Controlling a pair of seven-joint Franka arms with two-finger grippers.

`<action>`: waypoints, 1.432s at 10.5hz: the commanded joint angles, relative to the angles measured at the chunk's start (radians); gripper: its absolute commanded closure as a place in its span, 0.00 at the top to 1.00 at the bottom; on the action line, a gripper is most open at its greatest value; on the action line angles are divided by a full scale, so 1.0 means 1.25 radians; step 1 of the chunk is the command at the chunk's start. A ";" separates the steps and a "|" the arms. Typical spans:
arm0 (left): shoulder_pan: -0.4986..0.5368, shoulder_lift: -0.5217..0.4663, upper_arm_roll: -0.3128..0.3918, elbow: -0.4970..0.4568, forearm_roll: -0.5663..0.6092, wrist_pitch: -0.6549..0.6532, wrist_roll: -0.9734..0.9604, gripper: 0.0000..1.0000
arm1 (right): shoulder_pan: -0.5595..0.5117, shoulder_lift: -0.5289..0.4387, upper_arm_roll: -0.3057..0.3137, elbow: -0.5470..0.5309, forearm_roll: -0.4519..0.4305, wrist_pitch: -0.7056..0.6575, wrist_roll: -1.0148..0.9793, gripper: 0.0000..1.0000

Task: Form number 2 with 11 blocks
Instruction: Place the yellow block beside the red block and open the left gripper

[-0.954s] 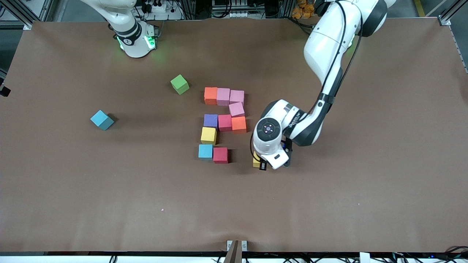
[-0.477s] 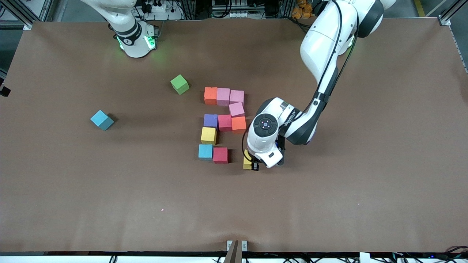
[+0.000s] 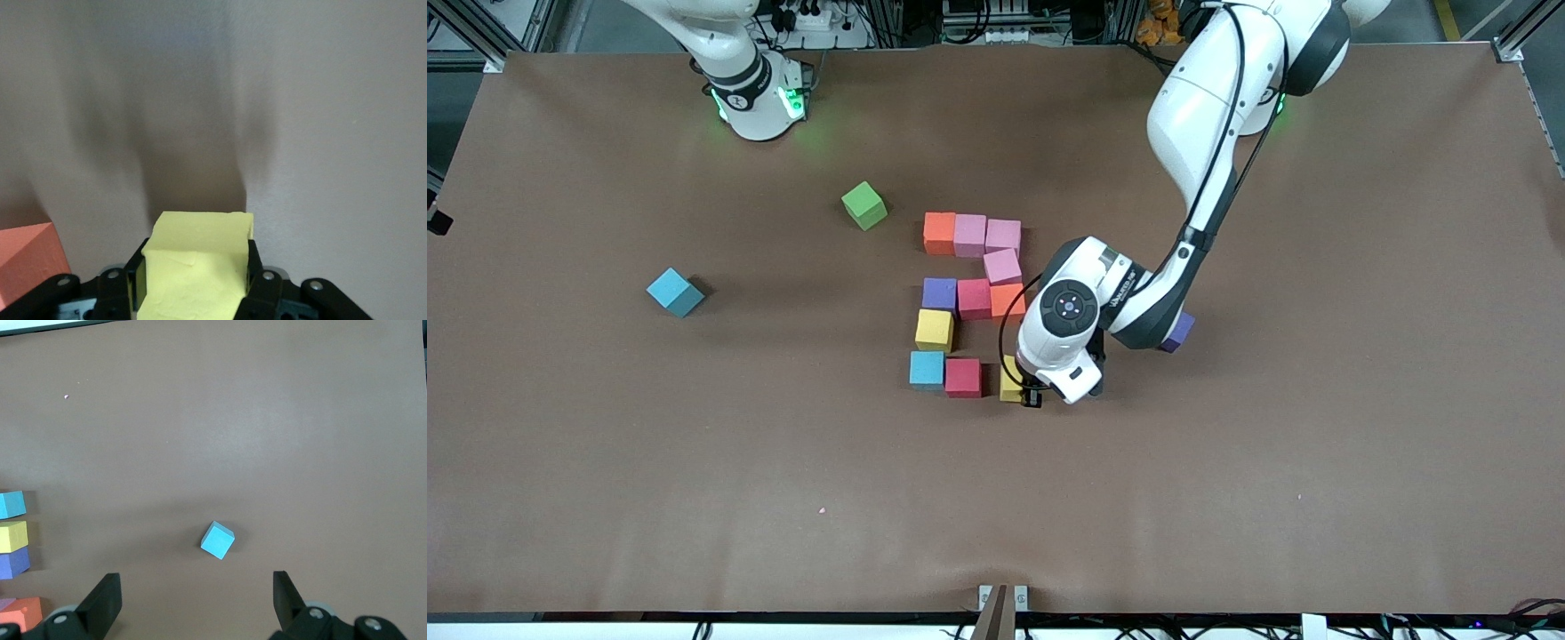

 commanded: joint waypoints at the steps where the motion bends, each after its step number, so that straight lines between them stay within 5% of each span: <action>1: -0.014 0.053 0.006 0.060 -0.019 0.006 -0.010 0.04 | -0.013 -0.002 0.008 0.009 0.006 -0.011 -0.007 1.00; 10: -0.031 0.064 0.010 0.063 -0.019 0.044 -0.008 0.11 | -0.012 0.000 0.010 0.009 0.009 -0.011 -0.003 1.00; 12: -0.031 0.065 0.013 0.062 -0.017 0.050 -0.007 0.34 | -0.012 0.000 0.010 0.009 0.008 -0.011 -0.002 1.00; 13: -0.033 0.065 0.015 0.062 -0.017 0.055 -0.005 0.74 | -0.013 -0.002 0.008 0.009 0.008 -0.011 -0.004 1.00; 14: -0.034 0.064 0.018 0.062 -0.016 0.055 -0.005 1.00 | -0.013 -0.002 0.008 0.009 0.008 -0.011 -0.005 1.00; 15: -0.049 0.061 0.023 0.062 -0.014 0.054 -0.005 1.00 | -0.013 0.000 0.008 0.009 0.007 -0.011 -0.004 1.00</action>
